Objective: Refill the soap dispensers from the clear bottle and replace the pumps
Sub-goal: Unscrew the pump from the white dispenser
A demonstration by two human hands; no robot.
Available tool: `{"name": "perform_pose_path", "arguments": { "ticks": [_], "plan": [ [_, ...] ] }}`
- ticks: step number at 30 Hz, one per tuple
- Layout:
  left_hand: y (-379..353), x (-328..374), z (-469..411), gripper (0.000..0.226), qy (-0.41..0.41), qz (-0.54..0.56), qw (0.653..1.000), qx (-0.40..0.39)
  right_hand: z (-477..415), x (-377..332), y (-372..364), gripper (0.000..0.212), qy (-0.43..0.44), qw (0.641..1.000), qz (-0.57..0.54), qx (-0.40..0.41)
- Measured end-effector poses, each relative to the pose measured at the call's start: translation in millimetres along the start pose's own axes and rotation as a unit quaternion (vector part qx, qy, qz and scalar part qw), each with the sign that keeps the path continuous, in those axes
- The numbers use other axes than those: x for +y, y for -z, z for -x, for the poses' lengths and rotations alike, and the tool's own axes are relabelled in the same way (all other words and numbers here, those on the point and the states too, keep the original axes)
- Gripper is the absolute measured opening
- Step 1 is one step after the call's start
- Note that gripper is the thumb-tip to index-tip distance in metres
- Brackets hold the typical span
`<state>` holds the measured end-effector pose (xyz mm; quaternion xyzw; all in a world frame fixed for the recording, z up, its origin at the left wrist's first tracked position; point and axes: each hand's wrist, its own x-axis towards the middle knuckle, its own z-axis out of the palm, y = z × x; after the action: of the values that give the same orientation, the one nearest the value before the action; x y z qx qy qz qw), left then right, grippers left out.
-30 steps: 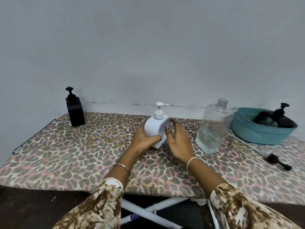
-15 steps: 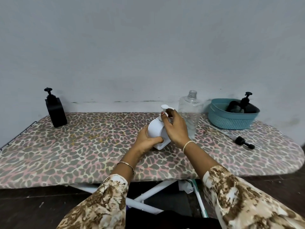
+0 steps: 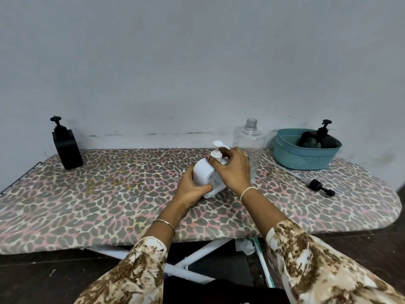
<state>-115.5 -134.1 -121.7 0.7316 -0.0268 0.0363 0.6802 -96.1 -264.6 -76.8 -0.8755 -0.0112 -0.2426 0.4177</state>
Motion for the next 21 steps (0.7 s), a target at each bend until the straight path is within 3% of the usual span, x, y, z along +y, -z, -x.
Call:
{"name": "perform_pose_path", "arguments": {
  "ticks": [9,13,18,21],
  "plan": [
    [5,-7,-7,0.065,-0.035,-0.041,0.999,0.010,-10,-6,4,0.039,0.014,0.999,0.033,-0.029],
    [15,-7,-15,0.067,0.010,0.005,1.000,-0.025,-16,-1,2,0.044,0.014,0.997,0.024,-0.066],
    [21,-6,-19,0.075,0.039,0.036,0.996,-0.067,-19,3,13,0.036,0.004,0.982,-0.102,-0.159],
    [17,-8,-16,0.074,0.032,0.044,0.997,-0.054,-14,0,15,0.043,-0.003,0.985,-0.121,-0.123]
  ]
}}
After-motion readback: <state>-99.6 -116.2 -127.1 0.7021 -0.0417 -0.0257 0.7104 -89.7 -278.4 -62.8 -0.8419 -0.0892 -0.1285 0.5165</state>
